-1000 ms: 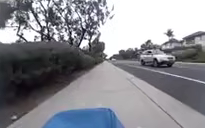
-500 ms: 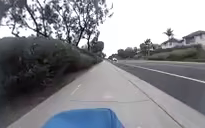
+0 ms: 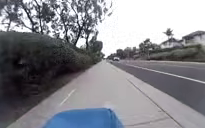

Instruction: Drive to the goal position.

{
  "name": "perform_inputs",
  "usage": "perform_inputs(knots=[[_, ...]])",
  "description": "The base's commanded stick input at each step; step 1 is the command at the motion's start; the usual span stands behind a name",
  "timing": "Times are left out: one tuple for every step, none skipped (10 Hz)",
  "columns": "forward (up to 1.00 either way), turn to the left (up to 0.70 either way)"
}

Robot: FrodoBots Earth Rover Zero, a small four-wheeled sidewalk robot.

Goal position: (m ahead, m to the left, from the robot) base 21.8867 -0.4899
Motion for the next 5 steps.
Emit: perform_inputs(knots=[[1.00,0.00],[1.00,0.00],[1.00,0.00],[1.00,0.00],[1.00,0.00]])
